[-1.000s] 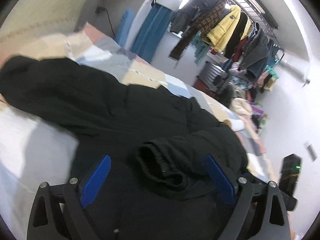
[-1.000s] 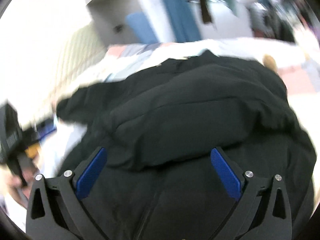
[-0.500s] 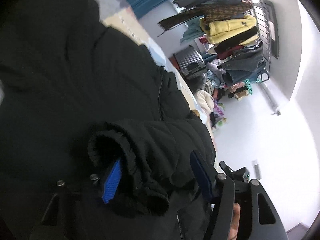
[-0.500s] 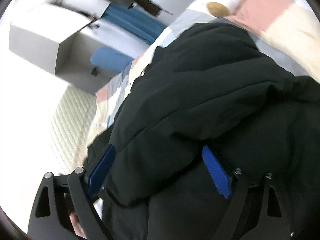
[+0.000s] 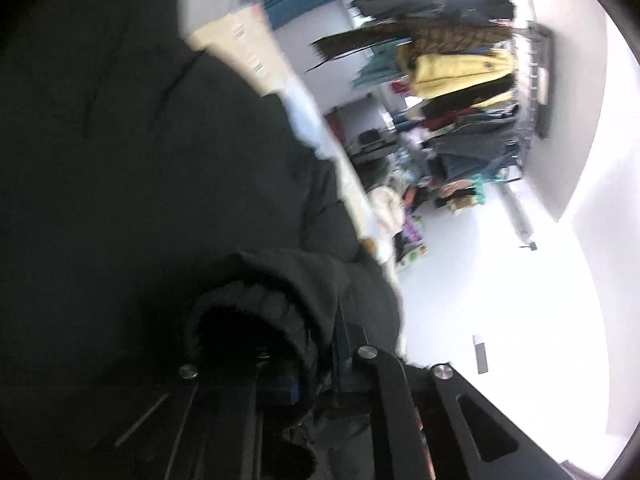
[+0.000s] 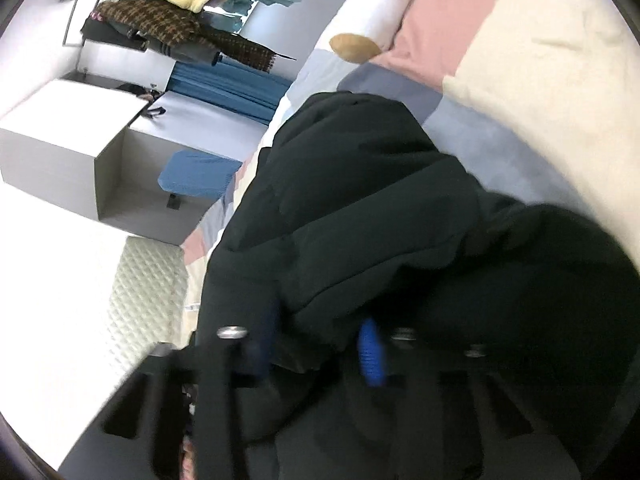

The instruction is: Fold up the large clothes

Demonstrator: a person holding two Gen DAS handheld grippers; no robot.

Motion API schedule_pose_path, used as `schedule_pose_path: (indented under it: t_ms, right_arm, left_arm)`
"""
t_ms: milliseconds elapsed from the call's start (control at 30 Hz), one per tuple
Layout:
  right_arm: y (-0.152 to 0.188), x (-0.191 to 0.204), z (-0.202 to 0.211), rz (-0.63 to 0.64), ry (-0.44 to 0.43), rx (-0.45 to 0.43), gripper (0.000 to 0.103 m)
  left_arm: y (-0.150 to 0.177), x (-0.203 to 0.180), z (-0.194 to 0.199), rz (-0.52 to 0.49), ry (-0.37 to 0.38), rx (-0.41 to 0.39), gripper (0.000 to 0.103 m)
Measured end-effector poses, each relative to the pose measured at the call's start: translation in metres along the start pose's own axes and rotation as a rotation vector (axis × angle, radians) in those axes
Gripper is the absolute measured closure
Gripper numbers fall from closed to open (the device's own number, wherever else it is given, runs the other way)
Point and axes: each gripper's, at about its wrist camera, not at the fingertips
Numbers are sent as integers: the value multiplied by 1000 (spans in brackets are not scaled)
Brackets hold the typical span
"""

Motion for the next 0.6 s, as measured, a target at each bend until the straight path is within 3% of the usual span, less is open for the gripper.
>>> schedule_pose_path:
  t_ms: [100,267,367,600]
  right_arm:
    - [2,15,3,101,50,-5,89]
    - [13,39,-10,225,120,27,90]
    - [27,45,-20,299,190,54,91]
    - [43,42,-34,366,304,75,91]
  left_arm:
    - [-21,-32,9,-109,39,-38,96]
    - [-36,-67,30,-239,147,-73,96]
    - [-40,-60,30,-260,94,-65,96]
    - [-32,14,16,-126,-123,-8,96]
Point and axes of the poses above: each gripper's, at about its wrist camera, not at the fingertips, and z roughly against the way its jaws point, x to its left, y to its underside, and after that the axes turned 9 degrees about x, right-handed
